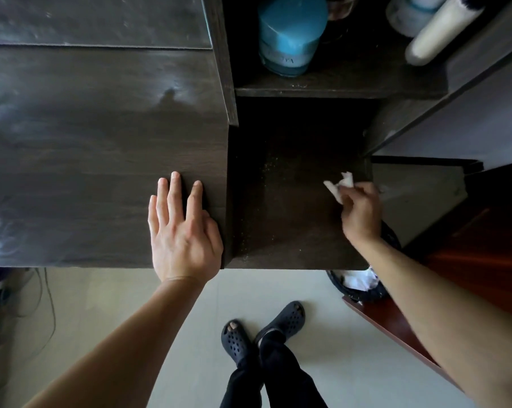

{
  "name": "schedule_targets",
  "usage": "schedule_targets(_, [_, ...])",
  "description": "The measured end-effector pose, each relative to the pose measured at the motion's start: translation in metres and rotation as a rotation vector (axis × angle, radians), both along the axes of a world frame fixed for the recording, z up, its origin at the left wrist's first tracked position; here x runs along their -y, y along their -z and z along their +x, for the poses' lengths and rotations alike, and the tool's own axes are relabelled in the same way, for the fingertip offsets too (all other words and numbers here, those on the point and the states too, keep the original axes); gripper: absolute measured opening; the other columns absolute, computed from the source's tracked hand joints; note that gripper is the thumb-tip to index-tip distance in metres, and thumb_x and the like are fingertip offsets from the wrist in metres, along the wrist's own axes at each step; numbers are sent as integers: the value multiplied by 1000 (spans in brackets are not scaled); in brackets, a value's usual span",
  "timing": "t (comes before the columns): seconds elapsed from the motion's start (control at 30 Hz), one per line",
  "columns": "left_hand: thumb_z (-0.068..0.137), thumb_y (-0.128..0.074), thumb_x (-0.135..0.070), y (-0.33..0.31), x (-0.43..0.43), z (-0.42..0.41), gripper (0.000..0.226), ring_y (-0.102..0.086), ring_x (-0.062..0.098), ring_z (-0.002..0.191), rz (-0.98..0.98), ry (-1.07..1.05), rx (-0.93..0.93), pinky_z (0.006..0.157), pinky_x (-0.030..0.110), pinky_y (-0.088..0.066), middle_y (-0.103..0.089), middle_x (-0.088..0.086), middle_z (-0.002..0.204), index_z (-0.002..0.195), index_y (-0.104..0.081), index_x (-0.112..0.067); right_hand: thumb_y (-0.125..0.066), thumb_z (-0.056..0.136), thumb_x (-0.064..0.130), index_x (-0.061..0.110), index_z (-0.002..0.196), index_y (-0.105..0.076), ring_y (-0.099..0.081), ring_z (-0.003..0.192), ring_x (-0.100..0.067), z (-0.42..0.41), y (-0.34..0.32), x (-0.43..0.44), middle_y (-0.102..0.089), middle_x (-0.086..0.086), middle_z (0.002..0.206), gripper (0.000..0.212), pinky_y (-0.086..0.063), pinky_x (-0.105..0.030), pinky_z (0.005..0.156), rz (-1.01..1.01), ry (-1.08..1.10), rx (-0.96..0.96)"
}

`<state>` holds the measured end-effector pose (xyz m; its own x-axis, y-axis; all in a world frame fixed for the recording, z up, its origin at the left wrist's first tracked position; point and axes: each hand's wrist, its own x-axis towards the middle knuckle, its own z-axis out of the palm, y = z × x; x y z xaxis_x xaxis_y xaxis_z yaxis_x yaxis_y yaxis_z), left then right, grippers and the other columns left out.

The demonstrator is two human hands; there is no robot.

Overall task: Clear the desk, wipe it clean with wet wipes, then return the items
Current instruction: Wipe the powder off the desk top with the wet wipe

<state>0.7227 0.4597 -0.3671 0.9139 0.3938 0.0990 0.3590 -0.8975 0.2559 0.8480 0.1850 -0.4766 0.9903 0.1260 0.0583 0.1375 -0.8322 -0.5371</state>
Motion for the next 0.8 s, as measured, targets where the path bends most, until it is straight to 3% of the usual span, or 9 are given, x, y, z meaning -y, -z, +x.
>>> schedule_targets(0.07, [89, -31, -25, 0, 0, -1, 53, -22, 39, 141, 0, 4, 4, 116, 51, -18, -32, 22, 150, 135, -48, -6, -61, 83, -1, 12, 98, -71, -54, 84, -30, -47, 7, -21, -57, -13, 91, 21, -43, -27, 73, 7, 30, -78])
schedule_targets(0.17, [88, -31, -24, 1, 0, 0, 53, -23, 39, 141, -4, -2, 10, 116, 51, -18, -32, 22, 150, 135, -48, -6, -59, 80, -5, 11, 93, -68, -49, 81, -21, -124, 9, -31, -55, -7, 87, 22, -45, -32, 67, 40, -289, -108])
schedule_targets(0.23, [88, -33, -23, 1, 0, -1, 52, -23, 39, 141, -2, 2, 15, 116, 51, -18, -33, 22, 150, 135, -48, -6, -58, 82, 0, 12, 98, -65, -53, 83, -23, -124, 4, -21, -58, -5, 89, 20, -48, -37, 71, 44, -386, -138])
schedule_targets(0.33, [89, -33, -22, 3, 0, -1, 51, -23, 38, 141, 7, 7, 16, 116, 50, -18, -32, 22, 150, 135, -48, -7, -63, 85, 4, 10, 116, -56, -61, 96, -31, -67, -4, -13, -62, -13, 108, 32, -50, -33, 77, -15, -107, -125])
schedule_targets(0.43, [88, -34, -22, 6, -1, -2, 51, -23, 38, 141, 16, -2, 25, 117, 48, -17, -32, 21, 150, 135, -47, -8, -58, 87, 7, 11, 113, -55, -56, 102, -32, -13, -5, -22, -53, -15, 117, 27, -37, -26, 79, -36, 234, -149])
schedule_targets(0.5, [88, -33, -23, 7, -1, -2, 52, -24, 38, 141, 24, 4, 36, 117, 48, -17, -33, 21, 150, 135, -48, -8, -54, 88, 8, 12, 103, -60, -55, 100, -30, -17, -2, -49, -51, -12, 109, 16, -38, -27, 81, -52, 196, -158])
schedule_targets(0.67, [87, -33, -23, 7, -2, -2, 52, -26, 39, 140, 20, 4, 46, 116, 49, -18, -35, 22, 148, 134, -49, -7, -57, 84, 2, 9, 87, -66, -54, 78, -27, -105, 5, -62, -54, -10, 86, 12, -49, -38, 62, -41, -343, -88])
schedule_targets(0.73, [87, -33, -23, 7, -2, -2, 52, -27, 39, 140, 24, 10, 49, 116, 49, -19, -36, 22, 148, 134, -50, -6, -56, 85, 2, 6, 89, -64, -55, 76, -31, -101, 2, -32, -55, -13, 85, 10, -48, -37, 60, -69, -275, -17])
schedule_targets(0.8, [87, -33, -23, 8, -3, -2, 52, -27, 40, 140, 28, 13, 47, 116, 49, -18, -36, 22, 148, 134, -50, -7, -58, 82, -4, 5, 96, -60, -57, 83, -35, -85, -1, -4, -55, -17, 96, 16, -47, -36, 65, -97, 21, -7])
